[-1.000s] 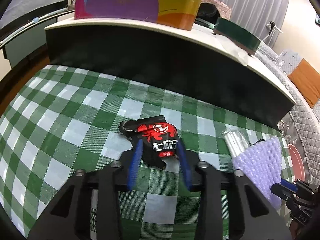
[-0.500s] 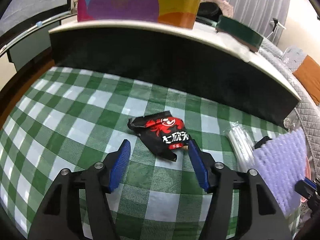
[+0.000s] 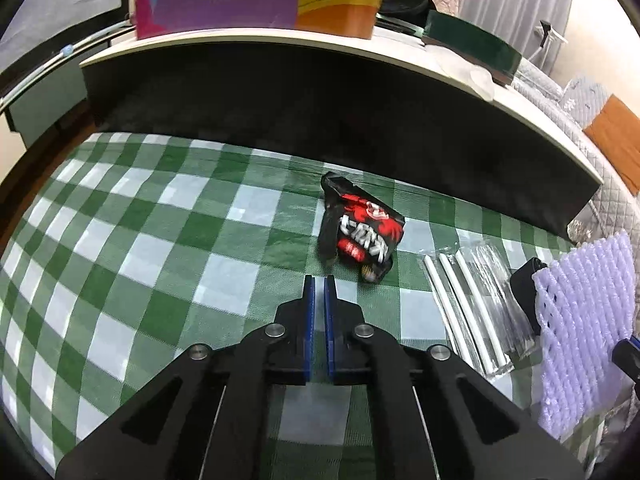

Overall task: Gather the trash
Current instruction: 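Grasp the purple mesh foam with the right tool while the left tool grasps the black snack packet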

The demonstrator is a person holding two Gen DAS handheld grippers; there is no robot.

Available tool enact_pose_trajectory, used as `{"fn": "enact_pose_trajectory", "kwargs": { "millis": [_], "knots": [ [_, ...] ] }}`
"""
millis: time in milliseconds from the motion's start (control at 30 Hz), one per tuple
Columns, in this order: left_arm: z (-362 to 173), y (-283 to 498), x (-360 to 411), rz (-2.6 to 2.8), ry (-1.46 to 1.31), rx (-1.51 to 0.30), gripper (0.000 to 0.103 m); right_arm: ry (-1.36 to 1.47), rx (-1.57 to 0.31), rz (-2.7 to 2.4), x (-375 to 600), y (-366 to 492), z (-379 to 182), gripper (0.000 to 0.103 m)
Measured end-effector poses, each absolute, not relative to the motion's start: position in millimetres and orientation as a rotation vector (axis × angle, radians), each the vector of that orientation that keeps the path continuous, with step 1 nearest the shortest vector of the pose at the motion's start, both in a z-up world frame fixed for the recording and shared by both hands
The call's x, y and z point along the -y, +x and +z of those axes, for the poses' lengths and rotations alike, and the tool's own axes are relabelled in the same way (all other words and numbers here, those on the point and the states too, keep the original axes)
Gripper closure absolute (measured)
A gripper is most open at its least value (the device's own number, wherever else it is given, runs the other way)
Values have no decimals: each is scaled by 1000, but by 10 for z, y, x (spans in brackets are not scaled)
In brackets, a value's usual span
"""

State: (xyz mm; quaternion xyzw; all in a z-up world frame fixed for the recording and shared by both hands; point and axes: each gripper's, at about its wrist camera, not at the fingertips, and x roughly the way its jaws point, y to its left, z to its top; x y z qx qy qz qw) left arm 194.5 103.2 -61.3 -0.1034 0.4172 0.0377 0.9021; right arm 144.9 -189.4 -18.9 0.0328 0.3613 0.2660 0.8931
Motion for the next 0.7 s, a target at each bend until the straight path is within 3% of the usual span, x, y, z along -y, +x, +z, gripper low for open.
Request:
{"fn": "enact_pose_trajectory", "kwargs": {
  "millis": [100,133,233,433,700],
  "knots": [
    [-578,1851,-1076,74,-235,-841,97,75,-739,550,1901,1402,-143,91],
    [-577,1828,-1078,71,-238,-837,92,73,-734,551,1898,1379,-126,91],
    [-545,1854,-1013,62,-217,-810,54,66,-722,550,1931,1304,-91,91],
    [-496,2048,-836,46,-154,-786,45,87,-719,524,2056,1297,-87,91],
    [-611,2383,-775,55,-110,-856,41,92,-718,526,2079,1374,-101,91]
  ]
}}
